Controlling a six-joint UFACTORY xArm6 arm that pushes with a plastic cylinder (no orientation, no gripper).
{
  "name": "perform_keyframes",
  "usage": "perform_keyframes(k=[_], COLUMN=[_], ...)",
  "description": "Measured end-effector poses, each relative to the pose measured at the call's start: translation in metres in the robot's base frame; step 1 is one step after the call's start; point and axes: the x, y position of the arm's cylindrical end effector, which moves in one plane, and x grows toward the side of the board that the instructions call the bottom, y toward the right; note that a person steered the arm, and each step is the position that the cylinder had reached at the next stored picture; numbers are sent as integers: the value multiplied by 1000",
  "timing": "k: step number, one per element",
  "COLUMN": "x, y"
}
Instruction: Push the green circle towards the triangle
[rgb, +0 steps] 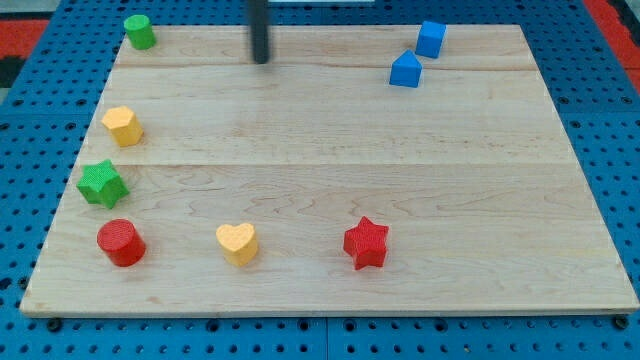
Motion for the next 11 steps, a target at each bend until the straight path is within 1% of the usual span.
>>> perform_keyframes(k=[1, 2, 3, 4, 5, 6, 7, 8, 10, 11], x=[3, 0, -35, -72, -69, -26, -8, -6, -2, 6], y=[-144, -157, -153, -138, -71, 35, 62, 53, 119, 119])
